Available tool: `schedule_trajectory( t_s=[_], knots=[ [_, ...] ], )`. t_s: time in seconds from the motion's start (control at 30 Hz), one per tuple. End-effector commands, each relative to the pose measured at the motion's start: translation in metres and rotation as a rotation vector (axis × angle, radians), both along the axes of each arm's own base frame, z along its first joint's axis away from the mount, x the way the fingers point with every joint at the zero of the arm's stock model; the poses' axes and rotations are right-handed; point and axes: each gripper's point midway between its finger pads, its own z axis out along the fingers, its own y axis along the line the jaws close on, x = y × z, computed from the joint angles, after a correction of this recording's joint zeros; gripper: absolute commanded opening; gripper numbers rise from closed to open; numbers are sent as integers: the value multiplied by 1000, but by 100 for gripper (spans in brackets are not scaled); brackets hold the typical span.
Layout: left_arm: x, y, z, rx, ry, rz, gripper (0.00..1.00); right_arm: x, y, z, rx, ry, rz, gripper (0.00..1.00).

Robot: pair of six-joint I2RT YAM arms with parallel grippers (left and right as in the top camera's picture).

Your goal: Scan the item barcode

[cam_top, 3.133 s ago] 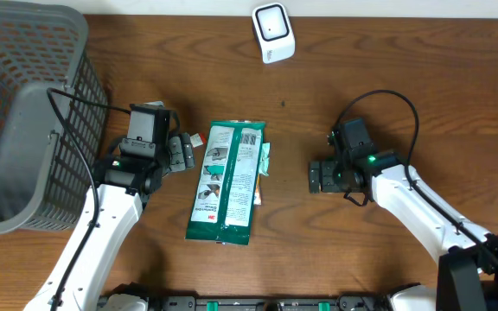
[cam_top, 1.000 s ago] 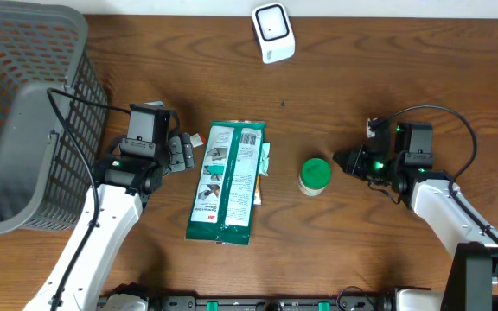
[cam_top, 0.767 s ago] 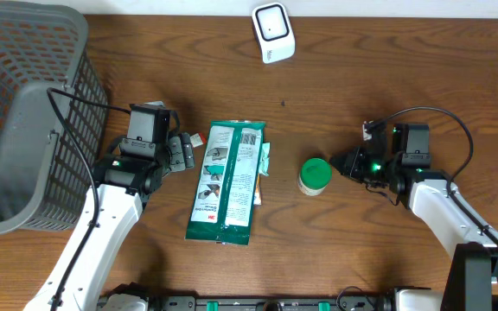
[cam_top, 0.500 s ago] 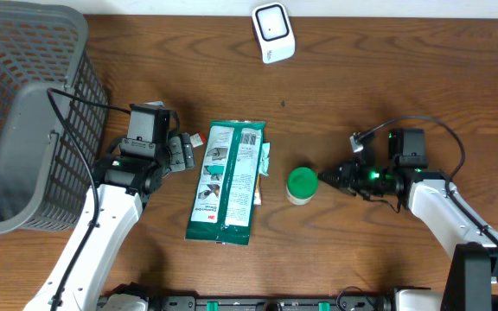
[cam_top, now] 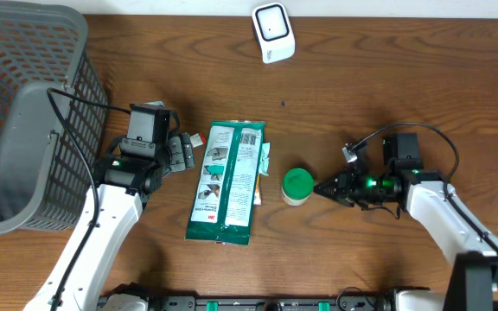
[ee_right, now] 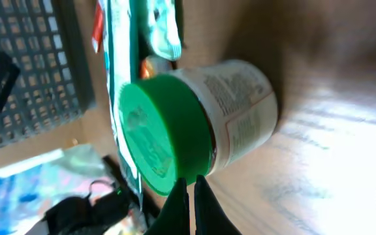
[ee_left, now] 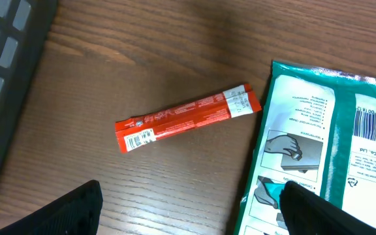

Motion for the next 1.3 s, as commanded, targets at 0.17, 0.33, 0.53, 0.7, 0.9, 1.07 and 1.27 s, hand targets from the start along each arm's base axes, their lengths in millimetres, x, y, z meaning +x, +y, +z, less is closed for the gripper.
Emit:
schedule_trajectory(
  t_s=[0.17, 0.33, 0.53, 0.7, 0.9, 1.07, 1.27],
  knots=[
    [5, 1, 6, -4, -16, 11, 88, 17, -31, -2, -275, -65, -122, 1],
    [5, 1, 6, -4, -16, 10, 88, 27, -36, -22, -328, -70, -210, 1],
    [5, 1, 6, -4, -16, 11, 88, 55, -30, -17, -306, -185, -301, 1],
    [5, 1, 6, -4, -16, 11, 88, 46, -14, -17, -258, -151, -267, 1],
    [5, 1, 6, -4, -16, 11, 88, 14, 25, -20, -191, -110, -113, 1],
    [5, 1, 6, -4, -16, 11, 88, -12, 55, -23, -180, -42, -42, 1],
    [5, 1, 6, -4, -16, 10, 88, -27, 85, -17, -149, -62, 28, 1]
  ],
)
